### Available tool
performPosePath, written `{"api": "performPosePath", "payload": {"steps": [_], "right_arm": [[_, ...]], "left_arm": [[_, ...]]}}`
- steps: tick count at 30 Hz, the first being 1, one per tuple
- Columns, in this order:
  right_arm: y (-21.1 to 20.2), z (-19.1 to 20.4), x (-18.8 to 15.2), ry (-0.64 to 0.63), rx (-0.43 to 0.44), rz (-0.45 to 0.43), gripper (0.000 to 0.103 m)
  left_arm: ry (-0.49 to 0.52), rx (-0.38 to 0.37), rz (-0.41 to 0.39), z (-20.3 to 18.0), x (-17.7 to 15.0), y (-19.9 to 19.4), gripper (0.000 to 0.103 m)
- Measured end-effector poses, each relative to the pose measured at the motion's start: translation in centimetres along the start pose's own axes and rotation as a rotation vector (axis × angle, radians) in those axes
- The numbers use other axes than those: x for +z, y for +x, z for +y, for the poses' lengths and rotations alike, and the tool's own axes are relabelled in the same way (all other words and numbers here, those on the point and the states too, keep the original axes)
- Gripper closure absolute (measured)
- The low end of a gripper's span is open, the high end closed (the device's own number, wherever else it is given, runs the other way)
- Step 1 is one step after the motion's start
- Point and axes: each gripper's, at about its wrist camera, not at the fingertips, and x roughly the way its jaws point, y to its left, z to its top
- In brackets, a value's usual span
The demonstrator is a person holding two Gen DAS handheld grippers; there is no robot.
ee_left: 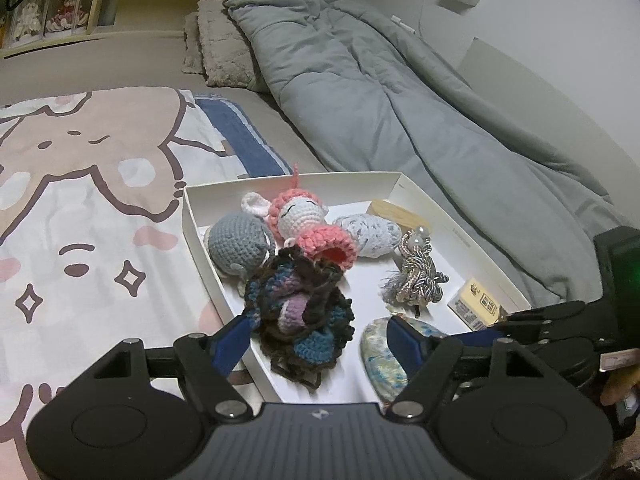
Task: Organize objects
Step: 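Release the crochet flower with left tool while right tool releases floral pouch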
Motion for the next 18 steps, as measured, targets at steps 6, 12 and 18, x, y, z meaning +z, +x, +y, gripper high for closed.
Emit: {"api": "performPosePath", "payload": {"steps": [6, 12, 18], "right_arm": [[-0.7, 2.0, 0.4, -0.073, 0.068, -0.019, 0.042], [-2.4, 1.5, 0.8, -0.051, 0.011, -0.070, 0.035], [-4.9, 0.7, 0.7, -0.021, -0.052, -0.140, 0.027]], "left_arm": [[0.001, 0.003, -0.002, -0.1, 0.1, -0.4, 0.028], [0.005, 0.009, -0.002, -0.3, 0.3, -0.9, 0.028], [0.014, 0.032, 0.003, -0.7, 0.4, -1.9, 0.028]]}}
